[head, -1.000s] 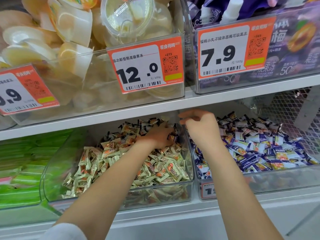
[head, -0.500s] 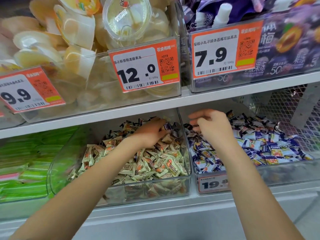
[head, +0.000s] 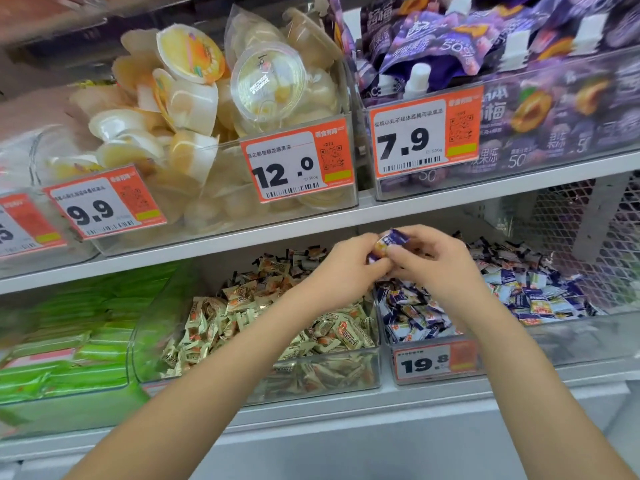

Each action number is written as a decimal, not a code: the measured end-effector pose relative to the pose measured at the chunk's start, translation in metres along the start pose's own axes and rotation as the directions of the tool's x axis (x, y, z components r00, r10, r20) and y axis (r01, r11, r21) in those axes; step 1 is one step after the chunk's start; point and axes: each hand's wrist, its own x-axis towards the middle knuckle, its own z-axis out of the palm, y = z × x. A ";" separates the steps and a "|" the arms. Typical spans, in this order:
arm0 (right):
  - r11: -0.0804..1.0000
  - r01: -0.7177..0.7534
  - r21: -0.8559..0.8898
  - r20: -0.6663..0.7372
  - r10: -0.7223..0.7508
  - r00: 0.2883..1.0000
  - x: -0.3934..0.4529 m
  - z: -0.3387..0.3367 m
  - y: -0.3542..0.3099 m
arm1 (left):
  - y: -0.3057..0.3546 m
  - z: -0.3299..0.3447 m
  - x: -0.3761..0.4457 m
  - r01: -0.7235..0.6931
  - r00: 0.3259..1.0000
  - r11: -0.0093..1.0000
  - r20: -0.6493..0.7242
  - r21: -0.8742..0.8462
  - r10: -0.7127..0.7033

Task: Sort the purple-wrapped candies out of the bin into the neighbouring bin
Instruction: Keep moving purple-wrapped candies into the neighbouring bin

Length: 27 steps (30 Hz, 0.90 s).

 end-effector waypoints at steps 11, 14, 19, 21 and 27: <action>0.917 -0.292 0.271 -0.335 0.374 0.865 0.002 -0.064 0.022 | 0.014 0.061 0.044 0.100 0.980 0.969 0.191 -0.226 -0.057; 0.900 -0.435 0.004 -0.407 0.399 0.822 0.002 -0.073 0.031 | 0.012 0.059 0.044 0.069 0.965 0.996 0.257 -0.065 -0.050; 0.814 -0.321 -0.484 -0.450 0.083 0.889 -0.003 -0.082 0.035 | -0.006 0.042 -0.005 -0.282 0.956 0.722 0.126 0.632 0.264; 0.751 -0.241 -0.615 -0.395 -0.030 0.918 -0.006 -0.082 0.035 | -0.022 0.038 -0.033 -0.178 0.972 0.725 0.005 0.666 0.235; 0.778 0.046 -0.626 -0.175 -0.197 0.965 -0.010 -0.028 0.011 | -0.060 0.031 -0.090 0.085 0.996 0.839 -0.037 0.538 -0.077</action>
